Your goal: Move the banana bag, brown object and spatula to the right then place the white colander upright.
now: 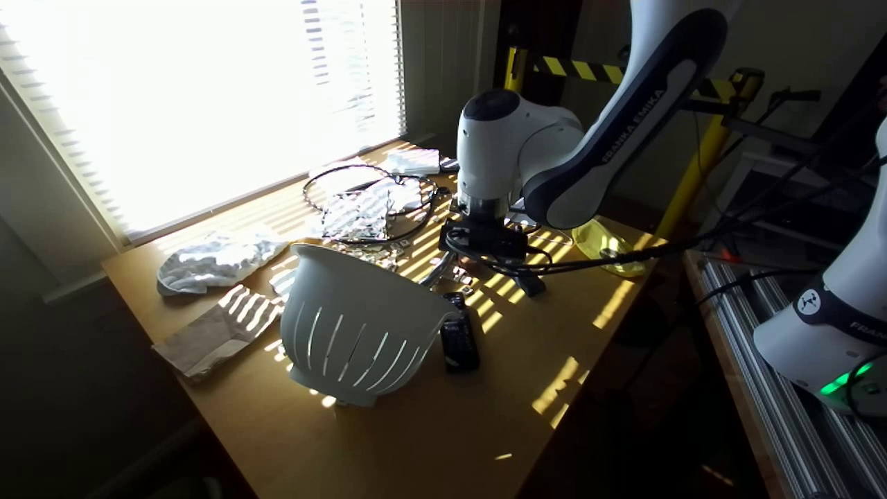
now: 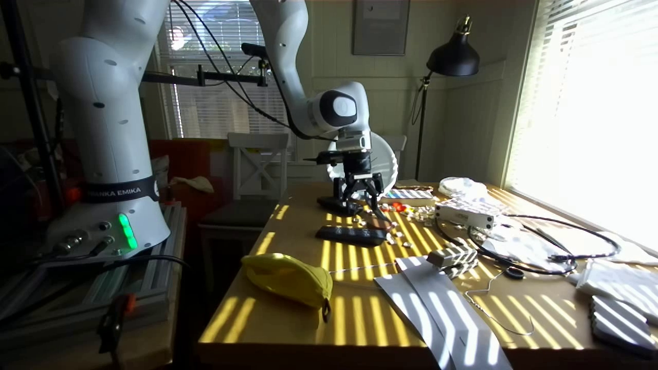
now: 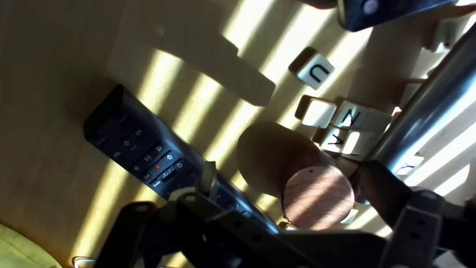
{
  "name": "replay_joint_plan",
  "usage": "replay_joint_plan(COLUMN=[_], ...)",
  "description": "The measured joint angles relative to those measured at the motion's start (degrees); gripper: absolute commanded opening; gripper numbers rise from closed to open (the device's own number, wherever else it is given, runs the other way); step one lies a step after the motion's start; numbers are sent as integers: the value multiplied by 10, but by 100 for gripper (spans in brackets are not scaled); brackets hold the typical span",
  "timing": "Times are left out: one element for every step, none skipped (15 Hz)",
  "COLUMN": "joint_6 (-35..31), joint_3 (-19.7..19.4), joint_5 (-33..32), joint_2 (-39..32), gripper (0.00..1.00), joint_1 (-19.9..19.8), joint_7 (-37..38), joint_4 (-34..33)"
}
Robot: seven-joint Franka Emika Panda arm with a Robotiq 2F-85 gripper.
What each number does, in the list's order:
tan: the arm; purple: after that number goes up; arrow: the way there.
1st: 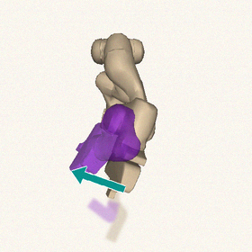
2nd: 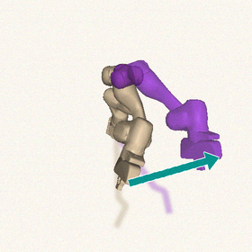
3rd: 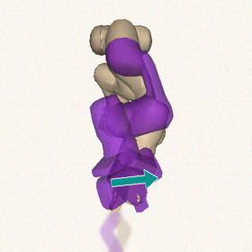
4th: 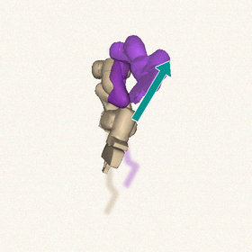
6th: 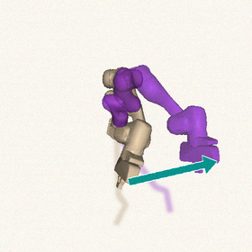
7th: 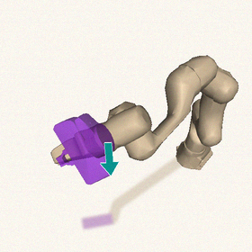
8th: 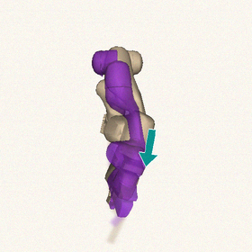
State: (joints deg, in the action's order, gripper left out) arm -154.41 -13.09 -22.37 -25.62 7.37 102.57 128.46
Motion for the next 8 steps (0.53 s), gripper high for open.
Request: replay_joint_plan(joint_6=[0,0,0,-1,-5,-12,-20,-28], joint_3=[0,0,-2,-5,-6,-5,-5,-5], joint_5=[9,12,12,12,12,12,12,12], joint_2=[-3,-4,-4,-4,-4,-4,-4,-4], gripper=[100,100,100,100,100,100,100,100], joint_1=[-4,-7,-7,-4,-3,-2,-2,-2], joint_7=[-8,-12,-12,-14,-18,-24,-32,-40], joint_4=[-5,-8,-8,-8,-8,-7,-6,-5])
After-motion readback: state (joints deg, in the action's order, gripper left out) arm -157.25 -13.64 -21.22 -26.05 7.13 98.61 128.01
